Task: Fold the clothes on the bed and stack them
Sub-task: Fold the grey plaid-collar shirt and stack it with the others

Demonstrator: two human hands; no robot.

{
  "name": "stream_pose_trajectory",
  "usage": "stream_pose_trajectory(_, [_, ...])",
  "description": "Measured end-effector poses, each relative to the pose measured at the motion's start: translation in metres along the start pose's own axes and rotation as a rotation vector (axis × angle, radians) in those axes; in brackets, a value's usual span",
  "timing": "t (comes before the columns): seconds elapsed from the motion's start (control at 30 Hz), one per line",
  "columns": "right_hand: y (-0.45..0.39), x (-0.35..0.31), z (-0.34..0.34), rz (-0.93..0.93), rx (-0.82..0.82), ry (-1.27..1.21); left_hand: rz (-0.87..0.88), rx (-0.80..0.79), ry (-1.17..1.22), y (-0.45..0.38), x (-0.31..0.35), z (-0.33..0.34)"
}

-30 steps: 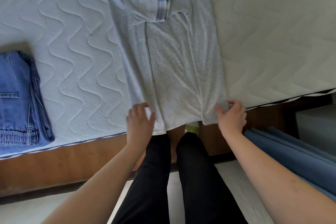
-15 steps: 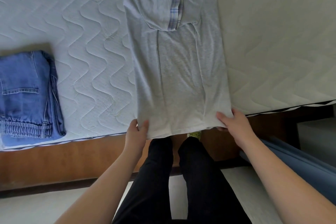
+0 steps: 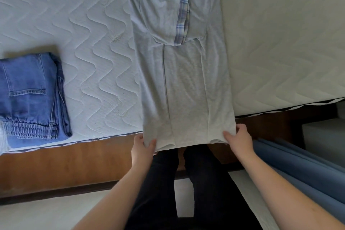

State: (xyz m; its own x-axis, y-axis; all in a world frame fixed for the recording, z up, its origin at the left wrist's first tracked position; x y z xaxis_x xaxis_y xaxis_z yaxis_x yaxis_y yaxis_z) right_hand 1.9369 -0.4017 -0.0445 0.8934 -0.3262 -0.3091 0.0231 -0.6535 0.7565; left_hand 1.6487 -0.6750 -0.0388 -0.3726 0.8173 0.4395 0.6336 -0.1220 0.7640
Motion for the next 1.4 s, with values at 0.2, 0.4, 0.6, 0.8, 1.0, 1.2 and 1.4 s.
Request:
stream_pose_trajectory(0.2, [0.047,-0.027,-0.018,-0.217,-0.010,-0.197,0.255,-0.066,-0.076,0.034,0.022,-0.020])
stream_pose_trajectory(0.4, [0.080,-0.056,-0.032,-0.437,-0.200,0.232,0.383,-0.211,-0.278,0.053,0.049,-0.038])
stream_pose_trajectory(0.6, [0.132,-0.112,-0.077,-0.830,0.155,0.483,0.550,-0.074,-0.455,0.085,0.097,-0.066])
stream_pose_trajectory(0.8, [0.183,-0.176,-0.128,-1.083,0.434,0.594,1.021,0.218,-0.664,0.135,0.173,-0.103])
stream_pose_trajectory(1.0, [0.206,-0.194,-0.136,-1.092,0.102,0.811,1.047,-0.267,-1.048,0.169,0.181,-0.092])
stream_pose_trajectory(1.2, [0.198,-0.178,-0.145,-0.927,-0.102,0.878,0.919,-0.329,-1.199,0.186,0.173,-0.092])
stream_pose_trajectory(1.4, [0.177,-0.193,-0.139,-0.944,-0.092,0.882,0.845,-0.294,-1.192,0.181,0.189,-0.069])
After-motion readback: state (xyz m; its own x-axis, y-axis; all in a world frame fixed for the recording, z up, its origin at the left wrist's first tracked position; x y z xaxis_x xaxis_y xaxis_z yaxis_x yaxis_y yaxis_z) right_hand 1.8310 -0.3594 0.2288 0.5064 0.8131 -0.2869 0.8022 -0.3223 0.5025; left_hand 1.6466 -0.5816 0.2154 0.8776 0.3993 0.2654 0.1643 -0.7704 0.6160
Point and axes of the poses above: each hand's wrist, its own y-axis away from the middle knuckle, its own z-axis out of the palm, x = y × z, the point moved 10 cm from there along -y, towards the middle knuckle, and after that the axes turned 6 degrees about y, right-handed, at the moved point
